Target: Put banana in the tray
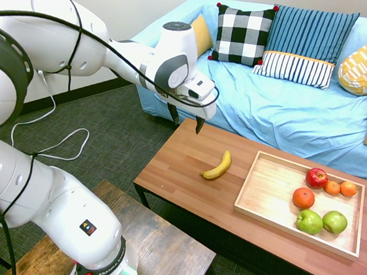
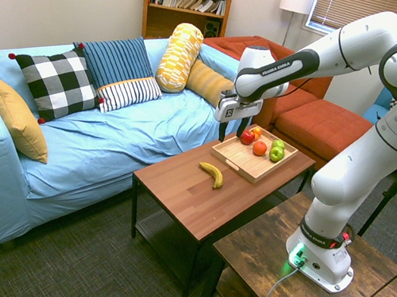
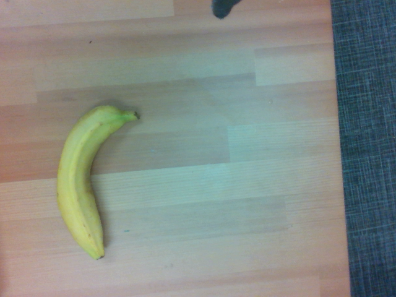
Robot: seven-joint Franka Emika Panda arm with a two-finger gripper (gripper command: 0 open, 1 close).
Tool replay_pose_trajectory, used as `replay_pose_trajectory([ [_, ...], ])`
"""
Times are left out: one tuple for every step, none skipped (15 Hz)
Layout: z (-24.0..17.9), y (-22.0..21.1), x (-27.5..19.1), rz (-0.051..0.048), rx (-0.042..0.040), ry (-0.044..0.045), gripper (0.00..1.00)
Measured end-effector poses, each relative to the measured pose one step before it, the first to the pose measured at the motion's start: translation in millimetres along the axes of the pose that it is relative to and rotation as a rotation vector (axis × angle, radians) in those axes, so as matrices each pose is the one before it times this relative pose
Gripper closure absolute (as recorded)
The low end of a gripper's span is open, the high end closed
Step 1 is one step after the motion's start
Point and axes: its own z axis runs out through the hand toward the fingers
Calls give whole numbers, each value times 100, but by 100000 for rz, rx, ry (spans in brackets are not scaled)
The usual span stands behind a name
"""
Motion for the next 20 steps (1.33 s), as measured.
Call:
replay_pose_trajectory([
  [103, -3, 9, -80, -220, -107, 0],
  [145, -9, 50, -297, -475, 6, 0],
  [214, -39, 225, -73, 71, 477, 0],
  [456, 12, 507, 204, 130, 1266, 0],
  [770, 7, 726, 818, -6, 1760, 0],
  [1197, -65, 767, 1319, 38, 1309, 0],
  [1411, -226, 598, 1348, -30, 721, 0],
  [1582, -344, 483, 1347, -447, 690, 0],
  [1825, -448, 420, 1432, -1008, 220, 0],
  [1792, -456, 474, 1482, -1175, -165, 0],
  [1739, -439, 556, 1474, -1248, -300, 0],
  [1664, -393, 633, 1334, -1503, -548, 0],
  [1758, -395, 674, 1525, -1354, -619, 0],
  [1671, -469, 616, 798, -1288, -634, 0],
  [1413, -469, 534, 699, -1258, -632, 0],
  [1359, -478, 397, 703, -1274, -745, 0],
  [1339, -424, 299, 650, -1048, -587, 0],
  [1316, -379, 298, 672, -975, -384, 0],
  [1202, -337, 306, 814, -857, -359, 0],
  [1098, -226, 262, 901, -711, -501, 0],
])
